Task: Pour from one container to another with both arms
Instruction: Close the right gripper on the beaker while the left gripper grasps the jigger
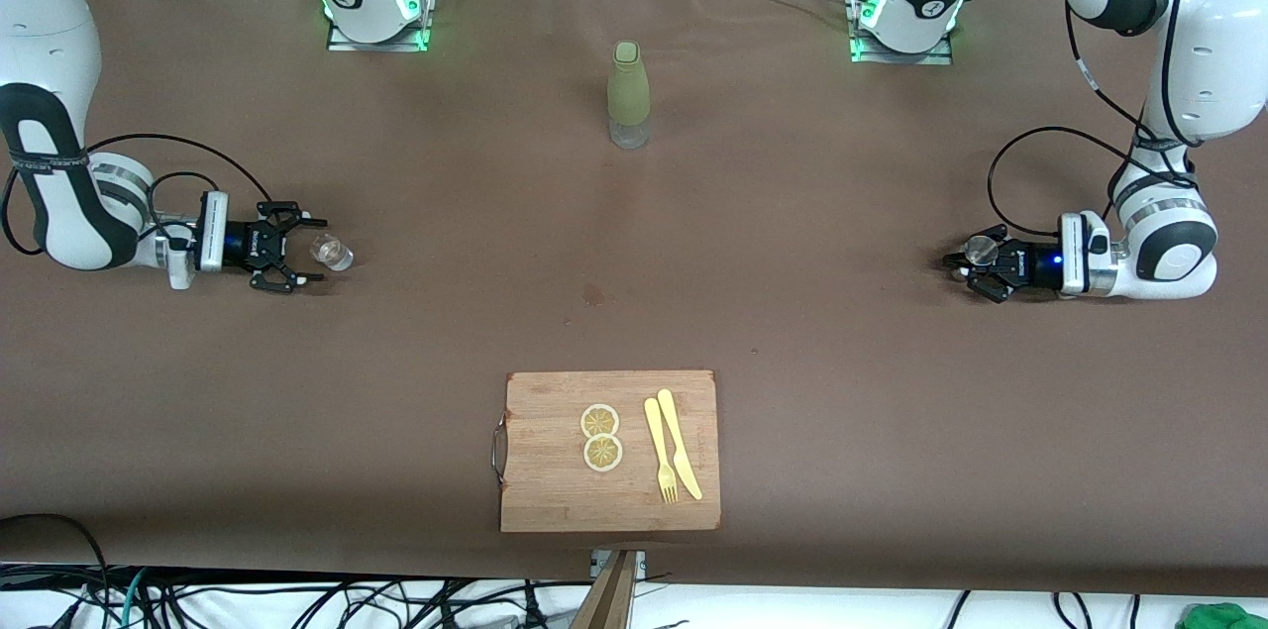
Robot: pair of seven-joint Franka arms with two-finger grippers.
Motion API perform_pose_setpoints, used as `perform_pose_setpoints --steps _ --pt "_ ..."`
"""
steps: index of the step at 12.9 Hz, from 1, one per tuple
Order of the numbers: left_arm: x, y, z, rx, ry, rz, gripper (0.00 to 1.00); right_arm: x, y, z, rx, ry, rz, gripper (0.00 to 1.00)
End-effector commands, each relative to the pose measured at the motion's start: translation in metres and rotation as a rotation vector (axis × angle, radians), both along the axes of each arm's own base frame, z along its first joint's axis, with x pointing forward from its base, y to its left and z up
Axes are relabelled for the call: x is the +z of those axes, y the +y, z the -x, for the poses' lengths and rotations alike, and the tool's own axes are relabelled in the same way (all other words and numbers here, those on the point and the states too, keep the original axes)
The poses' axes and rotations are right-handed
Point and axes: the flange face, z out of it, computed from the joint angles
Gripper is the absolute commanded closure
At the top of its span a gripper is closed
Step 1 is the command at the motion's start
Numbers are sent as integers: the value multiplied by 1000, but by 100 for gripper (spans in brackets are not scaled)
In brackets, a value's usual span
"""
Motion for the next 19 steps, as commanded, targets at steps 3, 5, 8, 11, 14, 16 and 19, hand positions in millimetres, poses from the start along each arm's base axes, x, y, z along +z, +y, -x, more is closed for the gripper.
perform_pose_setpoints --steps 3,5,8,11,14,16,19 --pt "6 -54 -22 -18 13 93 100 -2 8 2 -19 -15 5 0" --pt "6 -83 -31 -20 -2 119 100 -5 10 2 -18 -9 8 2" --pt "9 -125 -45 -18 -5 138 100 -6 12 0 -17 -10 17 17" --pt "14 -154 -53 -11 9 164 100 -5 14 -2 -16 -11 17 38" --pt "17 -182 -57 -25 12 188 100 -5 15 -4 -18 -11 28 59" --pt "19 -191 -59 -26 41 185 100 -3 22 -9 -12 -17 30 72" --pt "22 -208 -64 -12 42 201 100 19 40 -24 -20 11 70 80"
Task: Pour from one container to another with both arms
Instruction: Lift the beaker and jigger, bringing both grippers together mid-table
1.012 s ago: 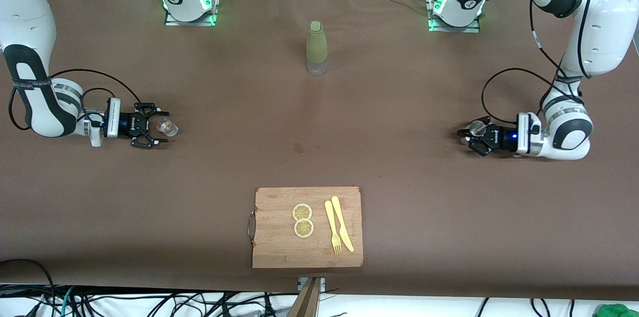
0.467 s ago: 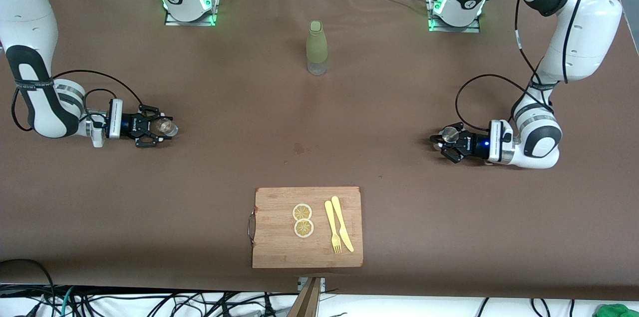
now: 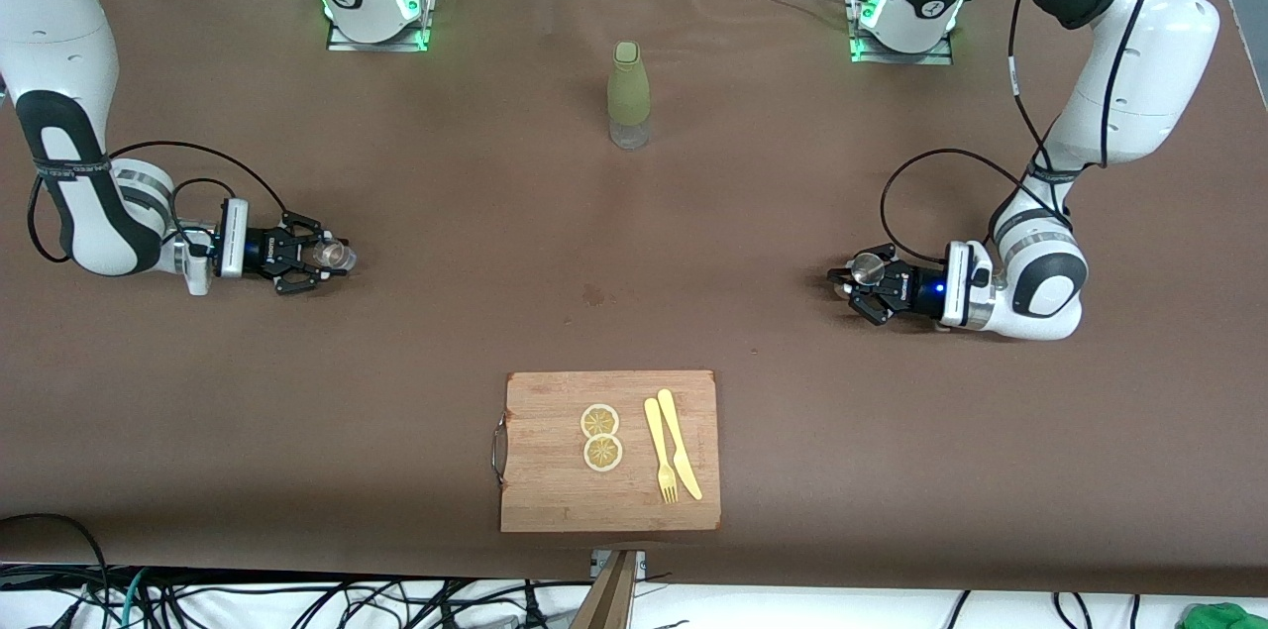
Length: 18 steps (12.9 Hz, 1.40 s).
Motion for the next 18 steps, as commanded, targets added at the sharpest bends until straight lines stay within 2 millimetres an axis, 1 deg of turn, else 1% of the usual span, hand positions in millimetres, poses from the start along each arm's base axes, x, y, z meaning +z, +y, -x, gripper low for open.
perform_pose_setpoints --steps 1,2,5,6,7,8,10,12,14,15,17,18 --pt "8 -12 -8 24 6 19 100 34 25 -19 -25 27 52 80" --pt "10 -19 -10 30 16 32 100 45 36 -25 -29 50 70 80" --pt "12 -49 -14 33 12 23 100 80 85 -43 -36 108 121 80" --pt "12 -63 -15 34 8 14 100 92 103 -47 -37 129 132 80" --pt "13 -74 -16 36 2 7 100 102 116 -51 -48 150 147 80" --pt "15 -91 -16 33 -5 0 100 111 128 -54 -60 168 162 80" --pt "20 -123 -17 44 21 -18 100 125 160 -59 -84 201 192 80" --pt "22 -148 -18 66 32 -48 100 139 195 -65 -101 219 227 80" --pt "27 -171 -17 95 76 -27 100 156 236 -71 -123 241 256 80" --pt "27 -185 -14 103 98 -11 100 163 253 -72 -143 251 274 80" --pt "25 -201 -12 119 109 -29 100 176 283 -71 -193 277 306 80" --pt "24 -207 -10 122 114 -34 100 182 303 -69 -215 293 320 80"
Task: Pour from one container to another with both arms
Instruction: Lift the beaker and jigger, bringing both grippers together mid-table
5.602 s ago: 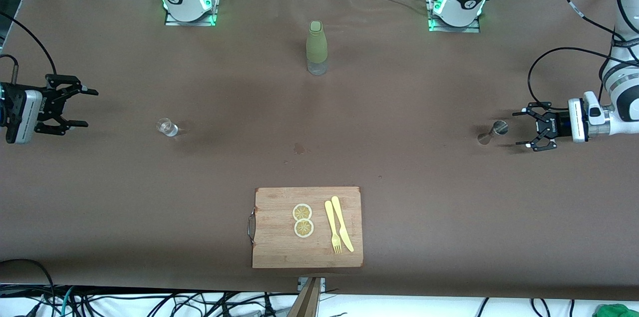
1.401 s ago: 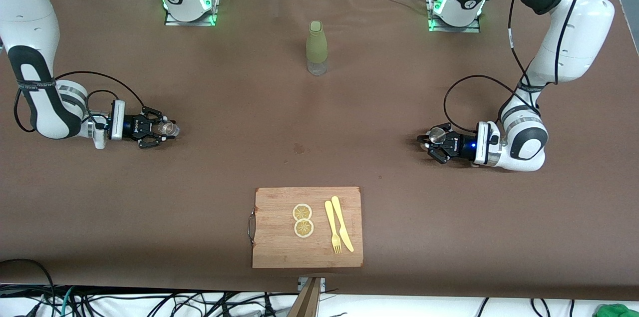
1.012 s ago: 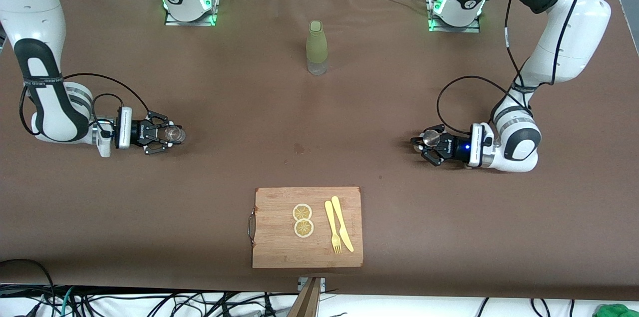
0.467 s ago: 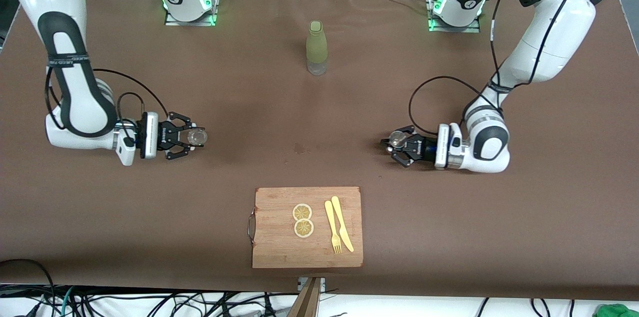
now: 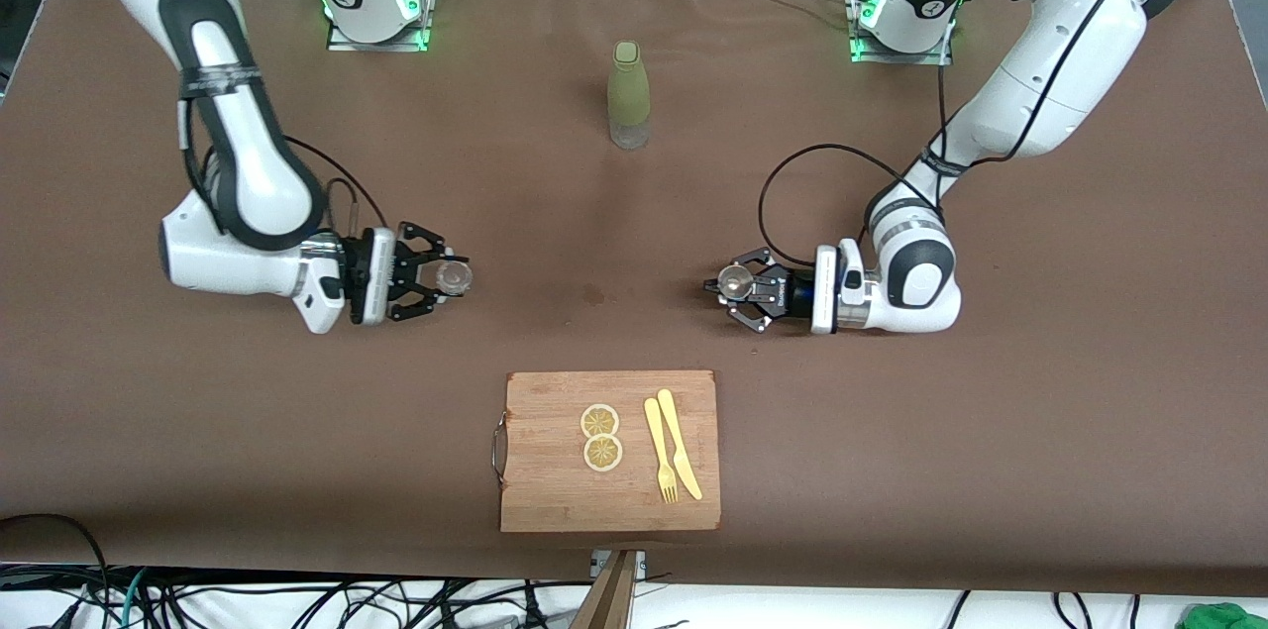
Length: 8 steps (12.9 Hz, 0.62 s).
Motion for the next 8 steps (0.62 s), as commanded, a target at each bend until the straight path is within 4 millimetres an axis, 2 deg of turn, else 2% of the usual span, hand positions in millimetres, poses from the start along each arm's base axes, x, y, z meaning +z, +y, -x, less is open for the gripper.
perform_pose_setpoints --steps 1,3,8 --pt "-1 -24 3 32 34 19 100 24 37 4 -76 28 27 80" --pt "-7 -42 9 37 39 -22 100 34 66 4 -124 45 54 80" --pt "-17 -88 10 24 22 -16 100 40 126 20 -214 49 99 80"
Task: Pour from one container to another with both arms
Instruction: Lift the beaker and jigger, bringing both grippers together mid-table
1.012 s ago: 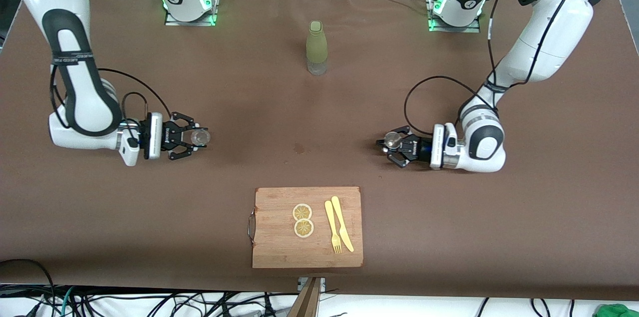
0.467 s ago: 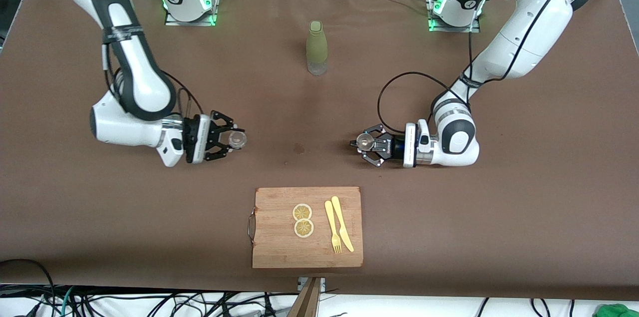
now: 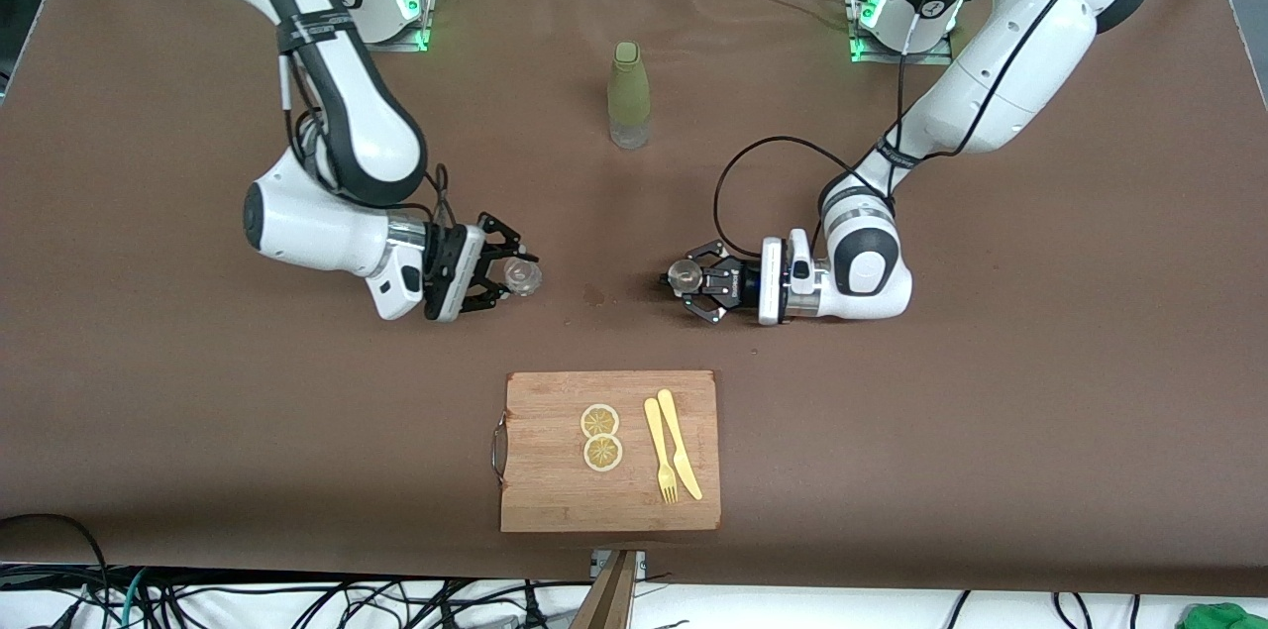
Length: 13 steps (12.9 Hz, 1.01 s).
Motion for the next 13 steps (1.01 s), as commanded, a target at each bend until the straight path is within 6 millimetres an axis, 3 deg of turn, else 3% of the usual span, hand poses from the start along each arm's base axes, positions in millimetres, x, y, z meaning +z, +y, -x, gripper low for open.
perform_pose_setpoints --steps 1,5,13 --pt "-7 -23 -4 24 1 29 100 10 30 8 -57 -8 21 80" --pt "-15 -43 1 58 -29 3 100 10 66 21 -81 -30 59 80" --pt "-28 -63 -7 64 -109 -15 100 12 97 21 -68 -78 176 80"
